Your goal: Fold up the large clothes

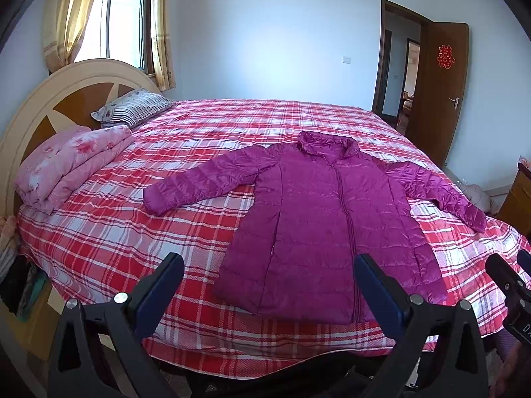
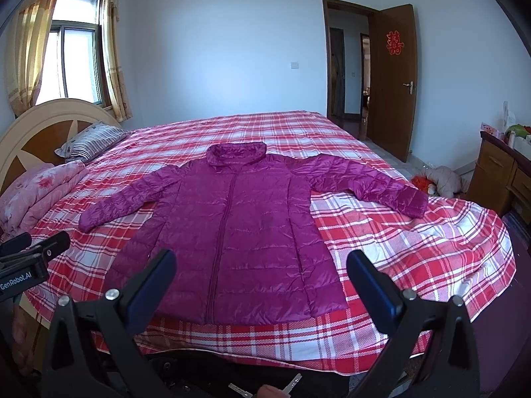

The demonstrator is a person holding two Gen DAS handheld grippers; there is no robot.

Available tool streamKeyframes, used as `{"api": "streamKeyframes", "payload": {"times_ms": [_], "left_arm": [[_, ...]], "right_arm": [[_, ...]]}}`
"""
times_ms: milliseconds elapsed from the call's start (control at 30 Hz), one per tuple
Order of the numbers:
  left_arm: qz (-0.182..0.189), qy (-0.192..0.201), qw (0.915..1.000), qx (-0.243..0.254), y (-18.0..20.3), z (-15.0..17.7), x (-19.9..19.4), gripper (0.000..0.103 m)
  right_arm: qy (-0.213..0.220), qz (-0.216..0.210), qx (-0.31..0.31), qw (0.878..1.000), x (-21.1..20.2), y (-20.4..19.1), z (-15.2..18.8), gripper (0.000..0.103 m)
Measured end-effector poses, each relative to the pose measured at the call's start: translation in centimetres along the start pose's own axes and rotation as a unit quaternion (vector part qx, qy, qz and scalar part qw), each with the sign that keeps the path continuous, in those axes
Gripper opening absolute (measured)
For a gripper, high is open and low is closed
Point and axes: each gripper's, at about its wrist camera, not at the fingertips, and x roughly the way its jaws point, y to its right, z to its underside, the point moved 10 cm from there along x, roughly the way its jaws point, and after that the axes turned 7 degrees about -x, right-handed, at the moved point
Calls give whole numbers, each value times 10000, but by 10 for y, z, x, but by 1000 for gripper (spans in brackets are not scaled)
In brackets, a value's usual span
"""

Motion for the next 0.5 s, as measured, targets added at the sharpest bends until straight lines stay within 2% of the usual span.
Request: {"api": "streamKeyframes", "payload": {"times_ms": [500], "left_arm": [[-3, -29, 10000, 28, -1, 2, 3, 102]], "right_arm": [[-47, -23, 3, 10000, 3, 0, 3, 103]]}}
